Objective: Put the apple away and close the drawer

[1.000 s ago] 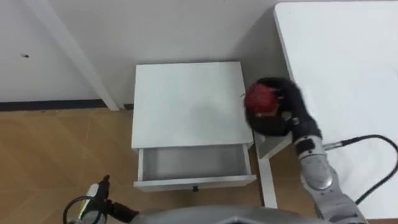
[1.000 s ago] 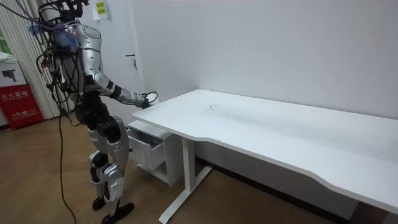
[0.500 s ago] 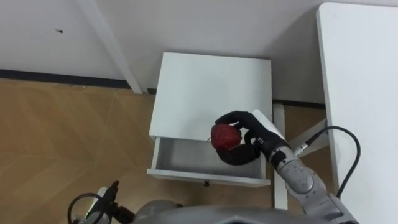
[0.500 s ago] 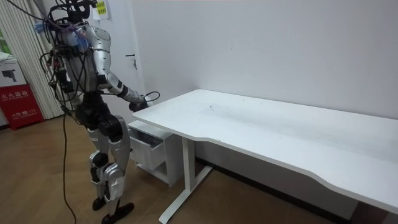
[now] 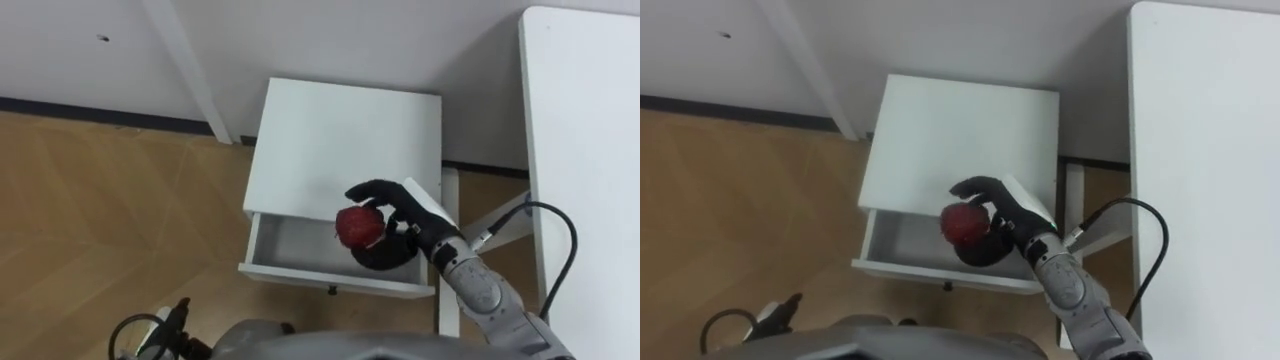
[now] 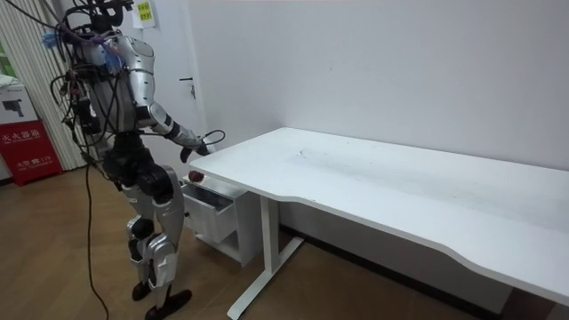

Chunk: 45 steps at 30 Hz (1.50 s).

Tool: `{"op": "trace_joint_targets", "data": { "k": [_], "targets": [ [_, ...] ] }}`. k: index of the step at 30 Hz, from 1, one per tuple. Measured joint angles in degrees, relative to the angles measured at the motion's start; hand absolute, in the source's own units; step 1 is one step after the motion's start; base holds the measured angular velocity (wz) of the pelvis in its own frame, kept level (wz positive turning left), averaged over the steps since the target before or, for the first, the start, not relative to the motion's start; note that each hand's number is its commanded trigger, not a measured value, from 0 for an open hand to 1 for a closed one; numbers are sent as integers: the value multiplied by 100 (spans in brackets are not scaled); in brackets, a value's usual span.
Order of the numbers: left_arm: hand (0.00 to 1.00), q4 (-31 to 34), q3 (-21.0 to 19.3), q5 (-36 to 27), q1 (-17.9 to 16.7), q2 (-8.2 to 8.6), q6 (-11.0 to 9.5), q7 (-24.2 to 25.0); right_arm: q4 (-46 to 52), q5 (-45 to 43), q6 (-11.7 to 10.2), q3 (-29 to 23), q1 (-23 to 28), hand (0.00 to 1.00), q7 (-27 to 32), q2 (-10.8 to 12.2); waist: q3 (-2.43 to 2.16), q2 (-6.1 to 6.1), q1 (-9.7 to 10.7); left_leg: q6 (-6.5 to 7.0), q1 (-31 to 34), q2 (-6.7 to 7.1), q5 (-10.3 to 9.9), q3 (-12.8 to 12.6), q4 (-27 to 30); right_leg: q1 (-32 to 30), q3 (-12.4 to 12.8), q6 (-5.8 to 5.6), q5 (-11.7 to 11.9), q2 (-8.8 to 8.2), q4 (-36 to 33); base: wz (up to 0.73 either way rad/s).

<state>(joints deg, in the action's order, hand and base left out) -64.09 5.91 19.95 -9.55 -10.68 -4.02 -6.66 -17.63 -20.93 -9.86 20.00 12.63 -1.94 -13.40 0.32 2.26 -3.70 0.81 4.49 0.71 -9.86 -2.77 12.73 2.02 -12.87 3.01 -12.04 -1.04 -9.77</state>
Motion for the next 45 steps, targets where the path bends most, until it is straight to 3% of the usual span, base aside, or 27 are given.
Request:
{"op": "trace_joint_targets", "data": {
  "k": [17, 23, 26, 27, 28, 29, 30, 31, 32, 33, 34, 35, 36, 37, 38, 39, 41, 42, 43, 44, 45],
  "targets": [
    [0, 394, -25, 96, -112, 7, -14, -21, -90, 0, -10, -128, 205, 0, 2, 23, 5, -14, 29, 1, 42, 1, -1, 15, 58, -4, 10, -3, 2, 1, 0, 1],
    [0, 366, -115, -35, -33, 8, -110, -96, -638, 89, -26, -195, 162, 0, 59, 55, -12, 17, 25, 1, -8, 0, 0, -15, 33, 22, 27, -4, 2, 0, -7, 0],
    [0, 329, -198, -95, -50, 49, -140, -191, -1202, 303, -67, -573, 134, 0, 157, 169, -25, 44, 48, 17, -7, 3, -11, -36, 88, 13, 28, -14, -5, -17, -85, 0],
    [0, 345, -288, -95, -76, 81, -151, -193, -1406, 376, -64, -803, 153, 0, 244, 187, -9, 20, 89, 51, 2, 34, -38, -52, 156, -46, 21, -48, -25, -34, -278, 0],
    [0, 339, -341, -95, -99, 87, -161, -193, -1648, 564, -64, -1008, 150, 0, 351, 182, -5, -7, 170, 99, 12, 32, -68, -162, 223, -240, 6, -176, -100, -102, -756, 3],
    [0, 261, -383, -98, -146, 84, -170, -193, -1852, 701, -61, -1255, 137, 0, 506, 177, -17, -56, 269, 147, -1, 31, -97, -319, 218, -652, 15, -284, -163, -219, -1664, 7],
    [0, 198, -412, -89, -113, 75, -167, -194, -1966, 782, -86, -1394, 155, 0, 616, 174, -17, -62, 327, 162, -7, 70, -98, -332, 232, -951, 33, -313, -145, -328, -2271, 23],
    [0, 110, -518, -53, -124, 58, -167, -197, -2141, 790, -163, -1570, 213, 0, 857, 139, -15, -39, 437, 253, -13, 166, -129, -366, 322, -1553, 110, -506, 136, -529, -3438, 27],
    [0, 59, -585, -36, -114, 56, -170, -203, -2252, 783, -248, -1695, 212, 0, 941, 135, -11, -49, 485, 301, -11, 182, -147, -372, 411, -1885, 201, -508, 473, -604, -4015, 21],
    [0, -111, -647, 51, -86, 56, -179, -234, -2551, 836, -338, -1952, 156, 0, 1062, 114, -15, -214, 513, 417, 20, 106, -222, -407, 621, -2489, 441, -665, 1578, -582, -4831, -25],
    [0, -231, -727, 66, -94, 26, -234, -256, -2807, 1058, -404, -2119, 23, 0, 1168, 60, -17, -392, 485, 518, 114, -71, -336, -497, 788, -3107, 623, -629, 2351, -547, -5691, -37],
    [0, -256, -800, 69, -103, -7, -228, -264, -2883, 1178, -492, -2128, -29, 0, 1244, 29, 23, -409, 509, 566, 197, -79, -405, -531, 938, -3460, 704, -589, 2143, -582, -6481, -34],
    [0, -299, -885, 26, -99, -77, -159, -267, -2918, 1357, -603, -2129, 0, 0, 1309, -55, 43, -480, 562, 625, 312, -97, -494, -528, 1170, -4079, 832, -482, 1588, -619, -7965, 9],
    [0, -297, -907, -41, -92, -132, -86, -265, -3060, 1492, -623, -2127, -21, 0, 1317, -149, 55, -598, 639, 669, 385, -145, -568, -464, 1297, -4345, 854, -457, 1174, -624, -8756, 21],
    [0, -296, -902, -68, -140, -162, -68, -265, -3194, 1579, -607, -2125, -16, 0, 1316, -178, 49, -628, 644, 686, 382, -153, -580, -458, 1313, -4364, 894, -467, 1054, -610, -8828, 21],
    [0, -296, -906, -110, -160, -193, -55, -272, -3516, 1724, -508, -2119, -19, 0, 1327, -201, 52, -658, 639, 684, 328, -131, -608, -453, 1318, -4229, 966, -528, 865, -585, -8425, 9],
    [0, -253, -900, -141, -375, -181, -45, -271, -3957, 2023, -146, -2012, 67, 0, 1296, -167, 80, -604, 646, 721, 250, 16, -642, -459, 1300, -3254, 953, -679, 683, -590, -6121, 2],
    [0, -238, -905, -144, -419, -176, -26, -271, -4022, 2083, -86, -1997, 94, 0, 1283, -139, 87, -582, 654, 724, 251, 64, -645, -463, 1298, -2998, 941, -721, 634, -600, -5514, 0],
    [0, -236, -905, -181, -453, -156, 34, -271, -4144, 2092, 21, -1979, 153, 0, 1272, -96, 72, -538, 641, 708, 264, 163, -638, -475, 1249, -2444, 927, -771, 510, -575, -4451, -6],
    [0, -227, -906, -245, -443, -148, 78, -285, -4279, 2098, 109, -1905, 151, 0, 1268, -71, 45, -419, 591, 609, 228, 282, -577, -511, 1078, -1956, 873, -800, 338, -578, -3521, -9],
    [0, -219, -905, -252, -434, -149, 89, -304, -4300, 2108, 129, -1906, 153, 0, 1270, -43, 40, -380, 561, 536, 195, 326, -531, -521, 975, -1737, 858, -809, 245, -559, -3101, -20]
  ]
}}
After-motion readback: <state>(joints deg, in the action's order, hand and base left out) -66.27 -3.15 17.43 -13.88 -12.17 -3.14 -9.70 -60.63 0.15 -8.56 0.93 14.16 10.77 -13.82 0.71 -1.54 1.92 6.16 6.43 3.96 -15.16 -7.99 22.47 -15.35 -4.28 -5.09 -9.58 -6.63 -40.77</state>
